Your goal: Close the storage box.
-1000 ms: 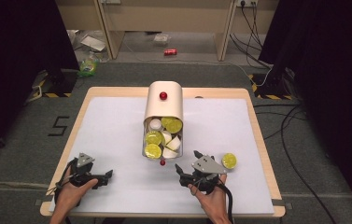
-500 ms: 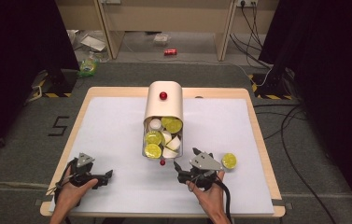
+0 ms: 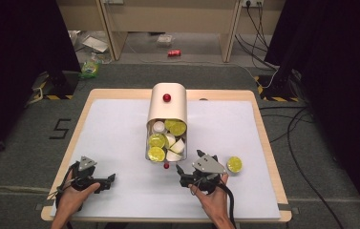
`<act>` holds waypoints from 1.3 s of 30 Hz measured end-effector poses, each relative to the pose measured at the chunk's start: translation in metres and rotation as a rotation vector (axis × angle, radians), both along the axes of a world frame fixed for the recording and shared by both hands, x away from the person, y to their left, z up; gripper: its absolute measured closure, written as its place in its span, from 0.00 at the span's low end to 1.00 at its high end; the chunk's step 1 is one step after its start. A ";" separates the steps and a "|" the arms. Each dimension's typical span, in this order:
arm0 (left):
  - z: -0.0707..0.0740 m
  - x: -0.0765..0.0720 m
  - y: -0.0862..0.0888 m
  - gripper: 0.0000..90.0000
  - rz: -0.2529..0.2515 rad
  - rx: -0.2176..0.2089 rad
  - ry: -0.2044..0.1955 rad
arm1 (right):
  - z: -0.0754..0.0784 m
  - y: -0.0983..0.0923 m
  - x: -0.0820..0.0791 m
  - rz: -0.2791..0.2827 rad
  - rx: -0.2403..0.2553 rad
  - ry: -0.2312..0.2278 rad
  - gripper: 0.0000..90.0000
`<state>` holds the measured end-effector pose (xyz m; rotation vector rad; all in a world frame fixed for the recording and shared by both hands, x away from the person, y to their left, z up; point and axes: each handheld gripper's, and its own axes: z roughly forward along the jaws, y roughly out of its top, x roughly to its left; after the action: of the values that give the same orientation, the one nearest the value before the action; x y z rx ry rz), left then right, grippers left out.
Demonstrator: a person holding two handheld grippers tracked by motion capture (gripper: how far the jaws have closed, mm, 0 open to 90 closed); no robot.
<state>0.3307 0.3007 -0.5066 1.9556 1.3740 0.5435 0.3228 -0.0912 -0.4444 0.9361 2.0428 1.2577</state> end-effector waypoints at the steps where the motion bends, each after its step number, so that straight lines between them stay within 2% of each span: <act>1: 0.000 0.000 0.000 0.00 0.000 0.000 0.000 | 0.000 0.000 0.000 0.000 0.002 -0.004 0.17; 15: 0.000 0.000 0.000 0.00 0.000 0.000 0.000 | 0.003 0.002 0.001 0.005 0.012 -0.013 0.17; 19: 0.000 0.000 0.000 0.00 0.000 0.000 -0.001 | 0.006 0.002 0.003 -0.006 0.030 -0.032 0.17; 23: 0.000 0.000 0.000 0.00 0.000 0.000 0.000 | 0.008 0.002 0.007 -0.013 0.066 -0.029 0.17; 32: 0.000 0.000 0.000 0.00 0.000 0.000 -0.001 | 0.012 0.001 0.010 -0.021 0.085 -0.040 0.18; 39: 0.000 0.000 0.000 0.00 0.000 0.000 0.000 | 0.013 0.001 0.013 -0.024 0.077 -0.041 0.17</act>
<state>0.3307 0.3006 -0.5066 1.9554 1.3739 0.5439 0.3360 -0.0899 -0.4310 0.9589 1.9586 1.3406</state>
